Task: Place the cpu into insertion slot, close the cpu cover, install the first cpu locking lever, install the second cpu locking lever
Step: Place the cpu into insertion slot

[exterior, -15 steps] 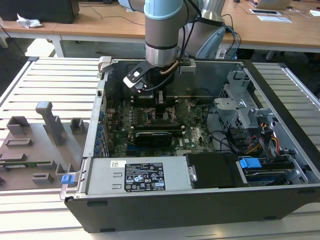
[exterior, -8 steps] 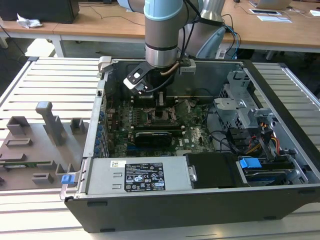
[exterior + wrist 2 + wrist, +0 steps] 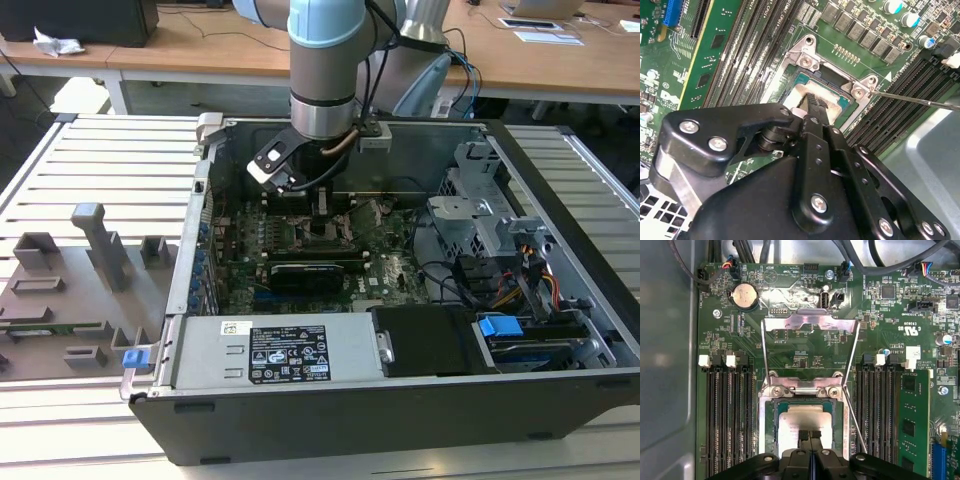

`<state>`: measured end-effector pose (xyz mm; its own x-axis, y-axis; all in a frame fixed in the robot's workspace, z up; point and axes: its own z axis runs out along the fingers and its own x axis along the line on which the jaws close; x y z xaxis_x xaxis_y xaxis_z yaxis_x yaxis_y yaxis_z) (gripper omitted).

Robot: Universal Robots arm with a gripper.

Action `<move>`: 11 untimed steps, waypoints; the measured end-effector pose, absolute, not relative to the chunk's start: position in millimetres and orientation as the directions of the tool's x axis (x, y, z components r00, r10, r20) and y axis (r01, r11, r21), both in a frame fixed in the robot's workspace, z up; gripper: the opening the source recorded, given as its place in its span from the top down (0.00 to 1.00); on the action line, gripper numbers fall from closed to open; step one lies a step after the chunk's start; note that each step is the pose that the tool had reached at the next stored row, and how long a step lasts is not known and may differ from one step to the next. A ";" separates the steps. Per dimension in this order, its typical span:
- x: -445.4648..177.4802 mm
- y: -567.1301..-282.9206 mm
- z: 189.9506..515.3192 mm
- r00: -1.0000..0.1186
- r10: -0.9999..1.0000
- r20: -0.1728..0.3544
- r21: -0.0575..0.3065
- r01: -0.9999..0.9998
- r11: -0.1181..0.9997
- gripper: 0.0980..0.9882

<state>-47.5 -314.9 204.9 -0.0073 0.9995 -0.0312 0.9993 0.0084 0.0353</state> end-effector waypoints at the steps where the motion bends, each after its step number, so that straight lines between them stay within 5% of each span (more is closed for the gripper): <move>1: -47.5 -314.9 204.5 -0.007 0.999 -0.031 0.035 0.999 0.008 0.99; 11: -30.1 -314.6 207.1 -0.007 1.000 -0.029 0.034 0.999 0.008 0.99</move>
<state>-30.1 -314.6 207.1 -0.0073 0.9995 -0.0291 0.9994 0.0083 0.0340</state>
